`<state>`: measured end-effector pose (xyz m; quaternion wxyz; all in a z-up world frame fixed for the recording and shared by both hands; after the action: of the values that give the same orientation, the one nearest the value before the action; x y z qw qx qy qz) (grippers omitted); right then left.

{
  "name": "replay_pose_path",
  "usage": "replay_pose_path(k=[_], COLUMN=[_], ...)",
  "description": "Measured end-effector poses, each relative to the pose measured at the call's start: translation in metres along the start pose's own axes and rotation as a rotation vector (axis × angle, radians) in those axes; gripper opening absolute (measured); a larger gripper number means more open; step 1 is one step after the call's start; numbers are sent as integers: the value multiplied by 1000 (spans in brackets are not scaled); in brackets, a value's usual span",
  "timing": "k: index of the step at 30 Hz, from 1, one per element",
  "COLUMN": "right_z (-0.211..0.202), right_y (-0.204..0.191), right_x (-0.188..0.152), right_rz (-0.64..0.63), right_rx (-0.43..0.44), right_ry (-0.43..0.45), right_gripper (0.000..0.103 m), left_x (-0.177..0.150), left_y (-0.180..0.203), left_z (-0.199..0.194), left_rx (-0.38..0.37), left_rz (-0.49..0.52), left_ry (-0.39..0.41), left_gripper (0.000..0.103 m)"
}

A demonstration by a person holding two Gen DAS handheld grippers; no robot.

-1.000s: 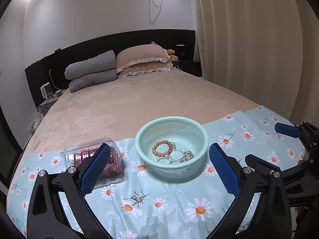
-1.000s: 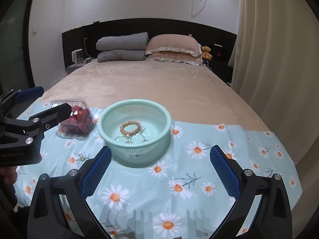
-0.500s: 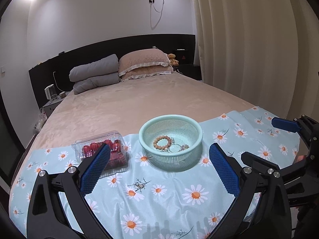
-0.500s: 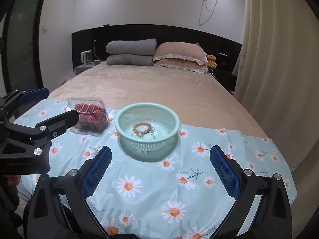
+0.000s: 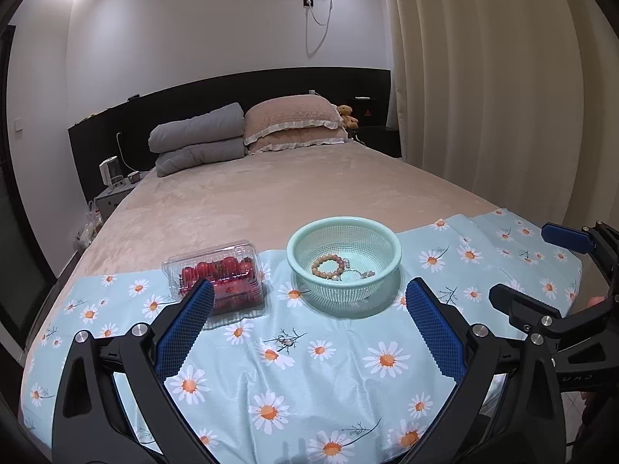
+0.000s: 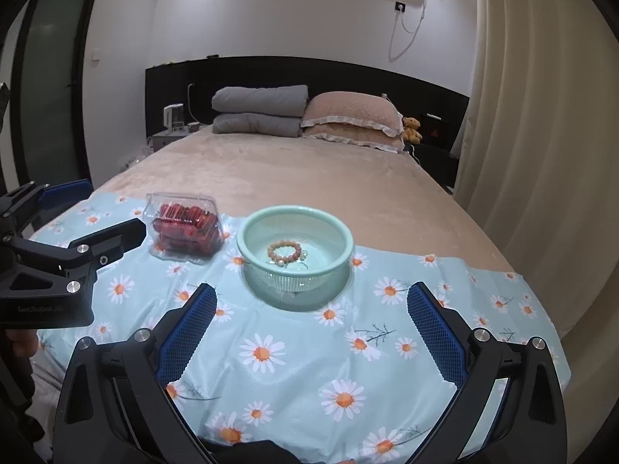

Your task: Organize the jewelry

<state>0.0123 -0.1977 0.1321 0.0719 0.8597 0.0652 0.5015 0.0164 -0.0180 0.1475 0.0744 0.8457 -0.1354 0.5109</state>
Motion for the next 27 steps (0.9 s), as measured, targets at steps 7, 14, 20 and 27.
replay_pose_path(k=[7, 14, 20, 27], right_z=[-10, -26, -43, -64], right_y=[1, 0, -3, -4], right_x=[-4, -9, -12, -15], right_rz=[10, 7, 4, 9], right_rx=[-3, -6, -10, -19], right_ry=[-1, 6, 26, 57], right_gripper=[95, 95, 95, 95], left_x=[-8, -18, -22, -25], left_y=[-7, -14, -13, -8], left_z=[-7, -11, -29, -52], left_rx=[22, 32, 18, 26], left_rz=[-31, -76, -85, -68], left_ry=[-32, -105, -91, -71], left_gripper=[97, 97, 97, 97])
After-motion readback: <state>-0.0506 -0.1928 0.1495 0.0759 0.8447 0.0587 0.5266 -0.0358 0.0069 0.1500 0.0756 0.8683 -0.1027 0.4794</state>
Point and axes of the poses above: each gripper's, at about its wrist camera, not at the fingertips, and z roughly the way its jaws point, y to its right, x to its top, the point moved 1 cm from there along z, roughly the way its jaws point, and after that the axes turned 8 degrees about -x, right-handed, at the moved point
